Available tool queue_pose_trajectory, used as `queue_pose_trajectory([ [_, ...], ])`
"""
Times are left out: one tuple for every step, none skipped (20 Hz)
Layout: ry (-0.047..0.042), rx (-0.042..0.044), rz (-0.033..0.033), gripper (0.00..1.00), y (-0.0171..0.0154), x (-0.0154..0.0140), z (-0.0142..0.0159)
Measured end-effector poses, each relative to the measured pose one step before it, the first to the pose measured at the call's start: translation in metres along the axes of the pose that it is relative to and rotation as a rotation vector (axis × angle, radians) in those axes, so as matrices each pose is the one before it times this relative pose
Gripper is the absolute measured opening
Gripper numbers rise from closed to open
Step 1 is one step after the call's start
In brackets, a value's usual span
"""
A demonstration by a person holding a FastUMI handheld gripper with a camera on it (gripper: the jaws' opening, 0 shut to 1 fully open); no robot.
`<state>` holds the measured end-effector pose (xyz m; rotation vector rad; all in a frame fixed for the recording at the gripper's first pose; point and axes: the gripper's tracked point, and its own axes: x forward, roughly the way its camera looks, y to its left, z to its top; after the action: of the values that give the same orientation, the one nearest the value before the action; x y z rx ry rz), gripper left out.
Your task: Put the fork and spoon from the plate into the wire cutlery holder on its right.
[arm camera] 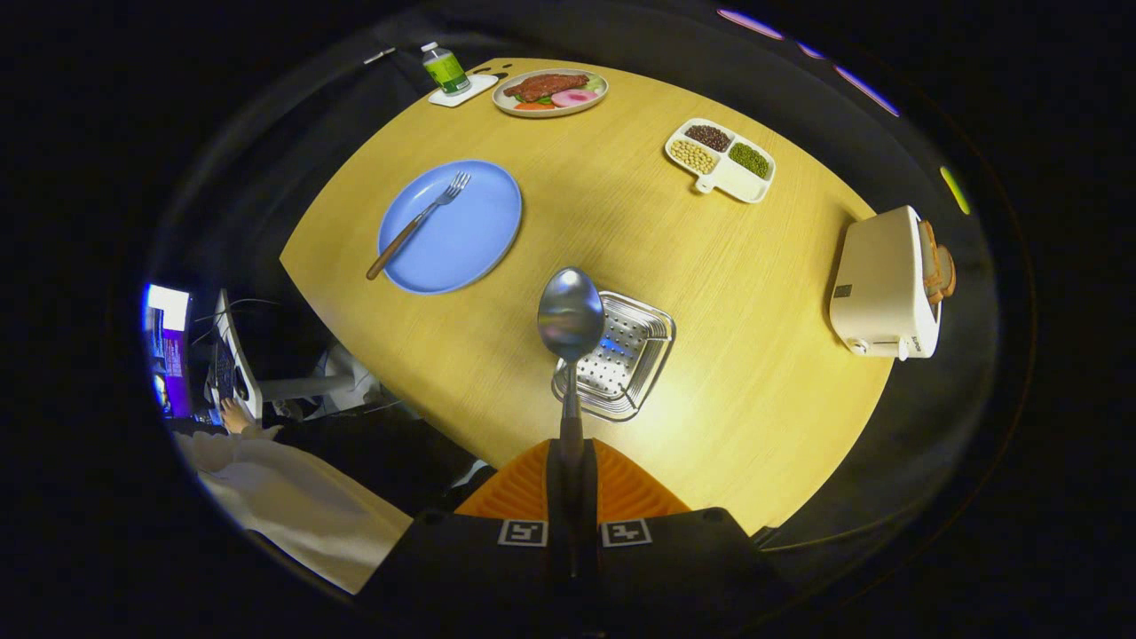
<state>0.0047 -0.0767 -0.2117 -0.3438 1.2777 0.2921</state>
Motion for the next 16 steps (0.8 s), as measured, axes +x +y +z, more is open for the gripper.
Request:
queue_pose_trajectory([
  [0.02925, -0.00796, -0.00288, 0.07, -0.00578, 0.00066, -0.00463],
  [0.02444, -0.00647, -0.00299, 0.07, -0.00586, 0.00127, -0.00290],
  [0.03079, -0.00603, -0.00264, 0.07, -0.00560, 0.00270, -0.00333],
  [0.03303, -0.00622, -0.00103, 0.08, -0.00494, 0.00344, -0.00244],
  [0.02714, -0.00750, 0.00258, 0.08, -0.00205, 0.00357, -0.00075],
  [0.03907, -0.00819, 0.00164, 0.08, -0.00304, 0.00466, -0.00099],
  [0.03306, -0.00085, 0.00006, 0.08, -0.00313, 0.00550, -0.00039],
  [0.02224, 0.00357, 0.00397, 0.08, -0.00125, 0.00422, 0.00189],
  [0.01910, 0.01371, 0.00973, 0.07, 0.00041, 0.00424, 0.00372],
  [0.01928, 0.01778, 0.01637, 0.08, 0.00188, 0.00394, 0.00385],
  [0.01745, 0.01313, 0.01260, 0.08, 0.00026, 0.00469, 0.00383],
  [0.01946, 0.00925, 0.00038, 0.08, -0.00223, 0.00329, 0.00329],
  [0.01257, 0.01024, -0.00336, 0.08, -0.00355, 0.00266, 0.00289],
  [0.01300, 0.00808, 0.00056, 0.09, -0.00123, 0.00246, 0.00282],
  [0.00869, 0.01299, 0.00504, 0.09, -0.00118, 0.00144, 0.00192],
  [0.00759, 0.01230, 0.00596, 0.09, -0.00017, 0.00156, 0.00231],
])
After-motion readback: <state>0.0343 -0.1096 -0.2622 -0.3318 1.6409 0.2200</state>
